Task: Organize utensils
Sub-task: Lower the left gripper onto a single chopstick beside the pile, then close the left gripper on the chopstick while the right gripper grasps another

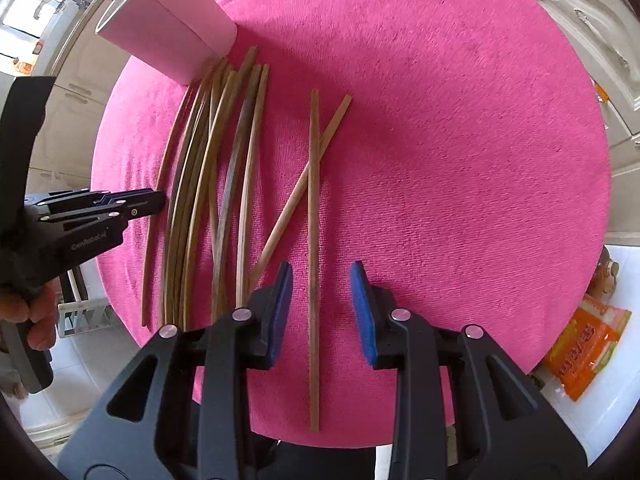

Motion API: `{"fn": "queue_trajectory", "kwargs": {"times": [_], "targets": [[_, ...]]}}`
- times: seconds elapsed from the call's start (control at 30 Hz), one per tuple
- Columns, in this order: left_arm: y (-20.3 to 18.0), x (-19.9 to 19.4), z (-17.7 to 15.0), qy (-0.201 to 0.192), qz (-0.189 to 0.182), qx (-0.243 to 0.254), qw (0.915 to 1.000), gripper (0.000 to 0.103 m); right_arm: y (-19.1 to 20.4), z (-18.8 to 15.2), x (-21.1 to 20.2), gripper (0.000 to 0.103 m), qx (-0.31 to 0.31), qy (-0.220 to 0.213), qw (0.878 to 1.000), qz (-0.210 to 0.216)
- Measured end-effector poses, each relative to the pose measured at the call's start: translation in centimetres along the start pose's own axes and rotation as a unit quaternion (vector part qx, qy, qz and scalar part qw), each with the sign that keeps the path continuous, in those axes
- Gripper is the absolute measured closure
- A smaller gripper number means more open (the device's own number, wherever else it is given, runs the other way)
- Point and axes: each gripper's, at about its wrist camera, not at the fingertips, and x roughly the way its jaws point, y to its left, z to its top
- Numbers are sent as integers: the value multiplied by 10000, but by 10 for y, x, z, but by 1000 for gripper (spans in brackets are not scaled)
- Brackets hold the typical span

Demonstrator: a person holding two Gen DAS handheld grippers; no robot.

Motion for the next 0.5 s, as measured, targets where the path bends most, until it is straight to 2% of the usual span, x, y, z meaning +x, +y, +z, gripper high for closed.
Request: {"fn": "queue_trajectory", "kwargs": {"times": [0.1,0.17,0.27,0.5], "targets": [[-11,0,7,-81,4,11,10000,95,7,2,4,79,-29,62,9999,-135],[-7,-1,4,-172,-147,-129,9997,98,10,3,8,87,-79,124,9997,-179],[3,-4,-2,-237,-467,-363,9980,98,15,4,11,92,-117,145,9994,-299],[16,-17,-12,-419,-853,-333,9949,98,15,4,7,97,4,144,9995,-292]]}}
